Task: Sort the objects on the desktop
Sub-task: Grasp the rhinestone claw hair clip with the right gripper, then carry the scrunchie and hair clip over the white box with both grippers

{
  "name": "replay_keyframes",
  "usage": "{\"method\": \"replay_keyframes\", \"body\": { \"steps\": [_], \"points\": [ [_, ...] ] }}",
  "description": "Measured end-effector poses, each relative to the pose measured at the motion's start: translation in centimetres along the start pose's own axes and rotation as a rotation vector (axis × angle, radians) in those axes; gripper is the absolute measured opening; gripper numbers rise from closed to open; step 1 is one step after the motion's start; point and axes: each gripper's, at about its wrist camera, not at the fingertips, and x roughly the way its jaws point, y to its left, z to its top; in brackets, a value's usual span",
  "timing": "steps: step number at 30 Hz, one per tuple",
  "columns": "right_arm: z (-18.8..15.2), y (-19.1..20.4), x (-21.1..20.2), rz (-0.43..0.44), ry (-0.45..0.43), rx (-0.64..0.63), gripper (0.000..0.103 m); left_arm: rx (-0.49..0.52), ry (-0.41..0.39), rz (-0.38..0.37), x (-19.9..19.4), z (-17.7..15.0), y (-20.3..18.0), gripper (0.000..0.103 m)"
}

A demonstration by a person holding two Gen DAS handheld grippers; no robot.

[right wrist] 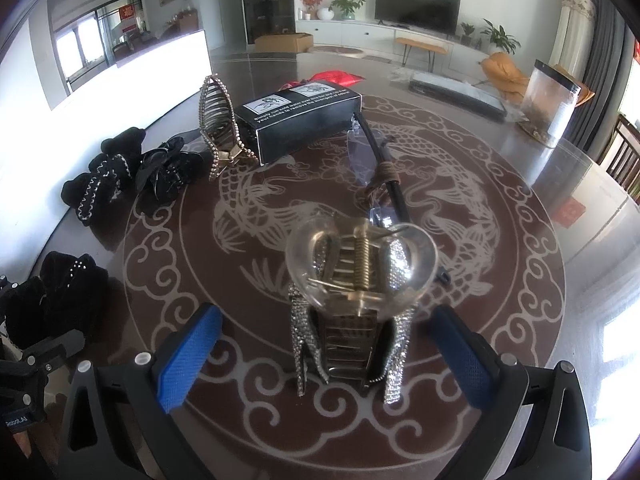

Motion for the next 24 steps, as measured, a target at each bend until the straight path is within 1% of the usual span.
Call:
{"method": "replay_keyframes", "body": {
  "steps": [5,6,7,9,10,11,15,21,22,23,24],
  "points": [
    [0.0,0.0,0.0,-0.001,-0.003,0.004,0.102,0.0,0.0,0.0,0.0,0.0,0.0,0.064],
    [-0.1,0.0,-0.2,-0.003,-0.01,0.009,0.095,0.0,-0.001,0.0,0.0,0.0,0.0,0.064],
    [-0.2,-0.1,-0.5,-0.006,-0.022,0.015,0.09,-0.001,0.0,-0.001,0.0,0.0,0.0,0.064],
    [-0.3,-0.4,-1.0,-0.011,-0.037,0.02,0.066,-0.002,0.0,-0.003,-0.1,0.0,0.0,0.064],
    [-0.4,-0.6,-1.1,-0.012,-0.04,0.026,0.059,-0.001,-0.001,-0.003,-0.1,-0.1,0.0,0.064],
    [-0.5,-0.8,-1.3,-0.005,-0.033,0.028,0.057,0.0,-0.001,-0.003,-0.1,-0.1,0.0,0.065],
    [-1.6,-1.1,-2.3,0.0,-0.017,0.01,0.057,0.0,-0.001,-0.004,-0.1,-0.1,0.1,0.065],
    [-5.5,-1.0,-5.2,0.017,-0.002,-0.017,0.057,-0.007,0.002,-0.014,-0.2,0.0,0.3,0.065],
    [-5.9,-1.0,-5.5,0.018,0.003,-0.022,0.057,-0.015,0.004,-0.028,-0.2,0.1,0.4,0.069],
    [-6.2,-1.0,-5.8,0.018,0.01,-0.024,0.058,-0.023,0.008,-0.049,-0.1,0.1,0.5,0.077],
    [-6.4,-1.1,-5.9,0.021,0.017,-0.021,0.06,-0.025,0.011,-0.063,-0.2,0.1,0.5,0.08]
  ]
}}
